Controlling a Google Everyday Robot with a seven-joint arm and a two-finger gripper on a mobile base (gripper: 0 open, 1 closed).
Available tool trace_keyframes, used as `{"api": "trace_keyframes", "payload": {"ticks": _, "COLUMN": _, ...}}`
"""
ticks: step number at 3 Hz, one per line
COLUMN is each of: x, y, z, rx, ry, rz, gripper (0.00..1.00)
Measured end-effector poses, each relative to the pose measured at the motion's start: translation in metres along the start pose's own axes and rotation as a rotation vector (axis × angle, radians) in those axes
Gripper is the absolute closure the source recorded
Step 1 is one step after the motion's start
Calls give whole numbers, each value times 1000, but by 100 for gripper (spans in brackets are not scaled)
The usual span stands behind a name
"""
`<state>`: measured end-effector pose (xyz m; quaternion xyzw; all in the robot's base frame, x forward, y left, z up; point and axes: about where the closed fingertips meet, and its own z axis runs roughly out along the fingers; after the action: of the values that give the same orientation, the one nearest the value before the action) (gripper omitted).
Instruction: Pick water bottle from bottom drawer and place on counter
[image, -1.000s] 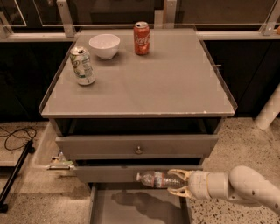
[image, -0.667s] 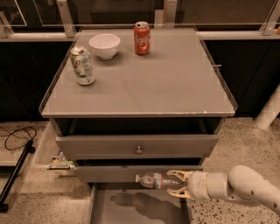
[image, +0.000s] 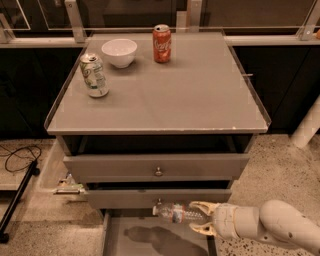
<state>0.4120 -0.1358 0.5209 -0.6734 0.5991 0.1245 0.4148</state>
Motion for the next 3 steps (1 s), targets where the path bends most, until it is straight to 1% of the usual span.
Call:
{"api": "trace_keyframes", "payload": {"ticks": 1, "x": -54, "y": -8, "z": -48, "rx": 43, "ry": 68, "rz": -96, "gripper": 100}}
{"api": "trace_keyframes", "payload": {"ticks": 2, "x": -104, "y": -35, "z": -91, "rx": 88, "ry": 136, "rz": -191, "gripper": 100}}
{"api": "trace_keyframes", "payload": {"ticks": 3, "x": -153, "y": -76, "z": -141, "rx": 129, "ry": 170, "rz": -251, "gripper": 100}}
